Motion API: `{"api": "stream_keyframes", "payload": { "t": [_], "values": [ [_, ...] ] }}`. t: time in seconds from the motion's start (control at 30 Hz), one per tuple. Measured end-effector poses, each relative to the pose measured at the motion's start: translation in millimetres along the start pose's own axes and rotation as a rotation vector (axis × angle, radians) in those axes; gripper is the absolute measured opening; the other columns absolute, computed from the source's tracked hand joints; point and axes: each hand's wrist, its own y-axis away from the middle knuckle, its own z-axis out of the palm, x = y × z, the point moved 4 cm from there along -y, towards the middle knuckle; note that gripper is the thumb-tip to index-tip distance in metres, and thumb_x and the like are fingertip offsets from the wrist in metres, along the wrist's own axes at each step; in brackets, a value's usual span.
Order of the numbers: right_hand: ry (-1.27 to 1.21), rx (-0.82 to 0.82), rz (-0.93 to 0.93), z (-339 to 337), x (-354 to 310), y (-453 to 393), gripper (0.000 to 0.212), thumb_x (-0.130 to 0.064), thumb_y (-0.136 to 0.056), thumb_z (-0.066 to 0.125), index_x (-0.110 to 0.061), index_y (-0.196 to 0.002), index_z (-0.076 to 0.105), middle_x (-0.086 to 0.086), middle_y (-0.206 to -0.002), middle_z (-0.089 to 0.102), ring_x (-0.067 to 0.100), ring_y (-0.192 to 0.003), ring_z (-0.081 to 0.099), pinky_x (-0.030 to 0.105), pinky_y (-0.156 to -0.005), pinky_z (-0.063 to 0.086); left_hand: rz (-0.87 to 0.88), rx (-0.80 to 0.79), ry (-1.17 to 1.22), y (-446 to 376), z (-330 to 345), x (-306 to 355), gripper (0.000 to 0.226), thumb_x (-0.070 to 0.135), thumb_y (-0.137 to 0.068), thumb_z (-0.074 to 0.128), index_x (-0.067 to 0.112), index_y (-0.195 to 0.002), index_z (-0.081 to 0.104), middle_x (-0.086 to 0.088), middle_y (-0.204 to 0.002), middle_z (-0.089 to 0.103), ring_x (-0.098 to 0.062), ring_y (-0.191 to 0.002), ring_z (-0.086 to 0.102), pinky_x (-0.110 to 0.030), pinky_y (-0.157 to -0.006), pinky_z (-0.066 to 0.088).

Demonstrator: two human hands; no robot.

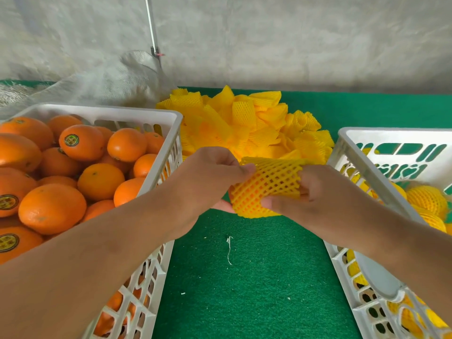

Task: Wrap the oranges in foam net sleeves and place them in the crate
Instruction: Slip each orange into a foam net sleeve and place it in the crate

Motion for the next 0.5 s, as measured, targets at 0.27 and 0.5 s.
{"api": "stream_keyframes", "payload": {
  "t": [0.27,0.5],
  "values": [
    [-0.070,0.308,-0.268,-15,-12,6,0.053,-0.049,-0.103,0.063,-0.015,-0.064,0.054,-0.004,-0.051,0.035,0.006,-0.046,0.030,0.024,-0.047,0.030,-0.012,0.103,0.104,-1,-7,3,0.028,0.027,-0.104,0.065,0.005,-0.089,0.059,-0.025,-0.124,0.066,-0.034,-0.114,0.069,-0.048,-0.083,0.066],
    [-0.344,0.402,0.007,-27,6,-4,0.026,-0.021,-0.105,0.060,-0.034,-0.100,0.082,-0.011,-0.096,0.081,0.011,-0.089,0.076,0.043,-0.091,0.062,0.039,0.055,0.109,0,-4,6,0.026,0.026,-0.105,0.064,0.006,-0.089,0.056,-0.029,-0.128,0.065,-0.037,-0.124,0.065,-0.045,-0.083,0.066]
  ]
}}
